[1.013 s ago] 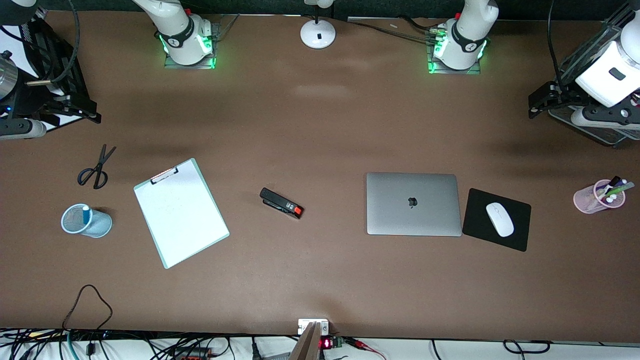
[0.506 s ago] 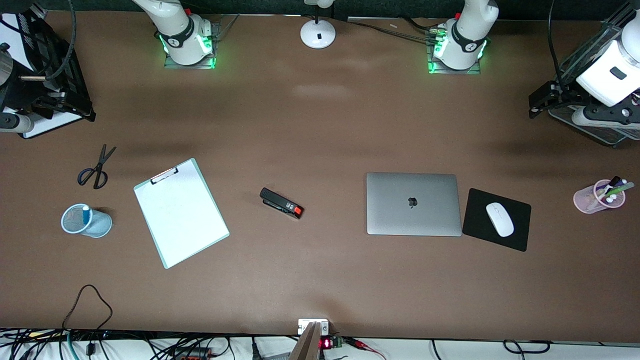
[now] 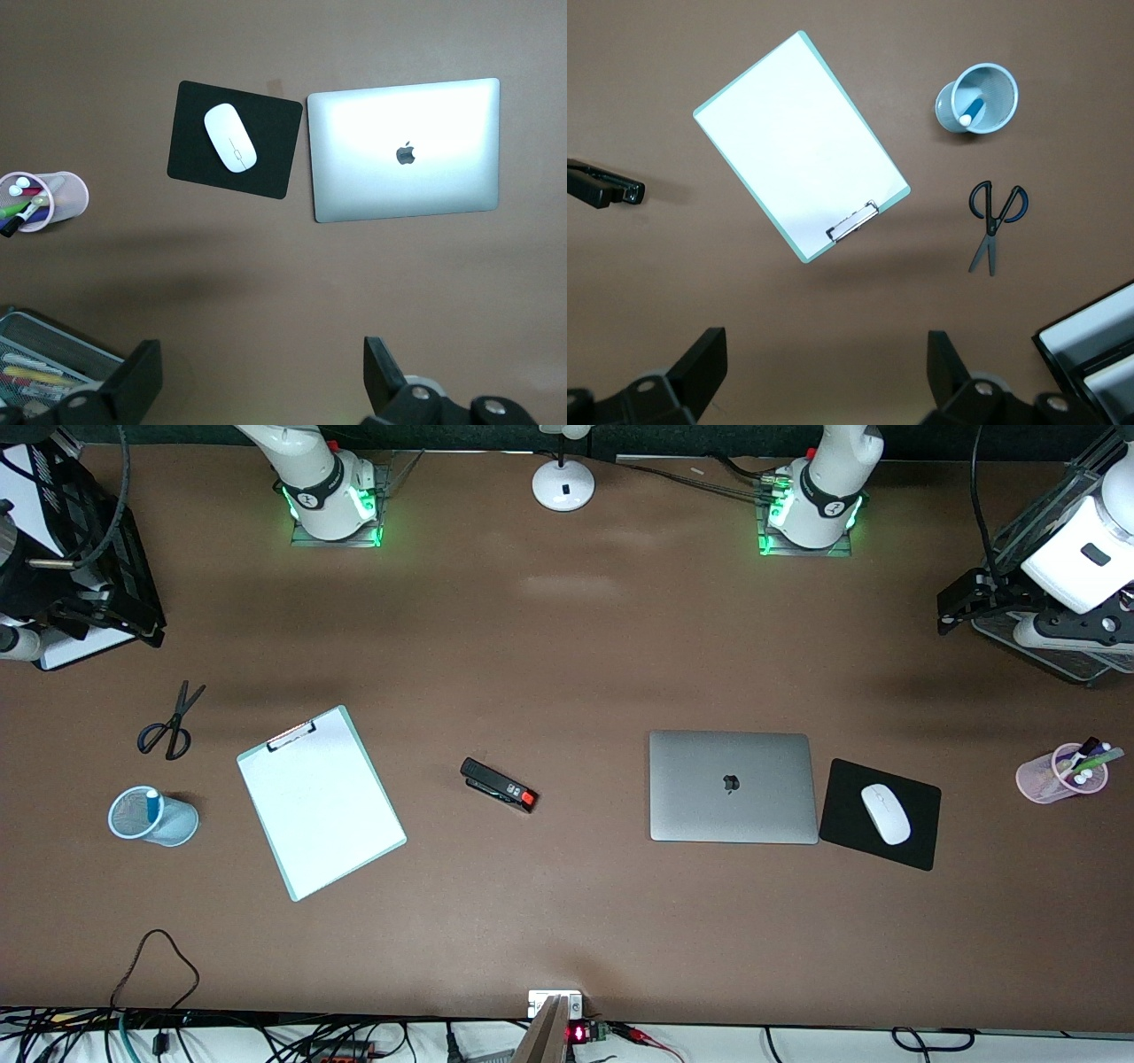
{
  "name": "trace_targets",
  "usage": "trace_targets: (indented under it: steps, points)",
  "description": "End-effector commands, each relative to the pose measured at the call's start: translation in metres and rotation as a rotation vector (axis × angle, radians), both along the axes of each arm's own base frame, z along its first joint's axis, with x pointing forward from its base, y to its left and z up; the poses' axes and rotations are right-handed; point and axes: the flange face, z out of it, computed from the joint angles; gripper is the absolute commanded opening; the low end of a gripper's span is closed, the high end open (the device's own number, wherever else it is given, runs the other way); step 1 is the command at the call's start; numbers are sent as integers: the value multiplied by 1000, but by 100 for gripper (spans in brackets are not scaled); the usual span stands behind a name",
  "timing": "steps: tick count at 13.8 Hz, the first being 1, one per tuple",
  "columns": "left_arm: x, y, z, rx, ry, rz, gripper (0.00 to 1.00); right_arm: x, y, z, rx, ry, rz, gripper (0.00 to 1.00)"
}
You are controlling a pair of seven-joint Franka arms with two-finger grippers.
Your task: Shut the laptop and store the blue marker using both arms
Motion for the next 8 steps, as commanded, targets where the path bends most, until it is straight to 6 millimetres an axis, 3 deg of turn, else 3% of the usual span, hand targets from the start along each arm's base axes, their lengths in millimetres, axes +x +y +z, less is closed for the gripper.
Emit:
trace_targets:
  steps: [1, 8]
  points:
    - [-1, 0, 6, -10, 3, -8, 100, -3, -10, 4, -2, -29, 10, 100]
    - [-2, 2, 6, -10, 6, -4, 100, -10, -20, 17, -4, -65, 61, 100]
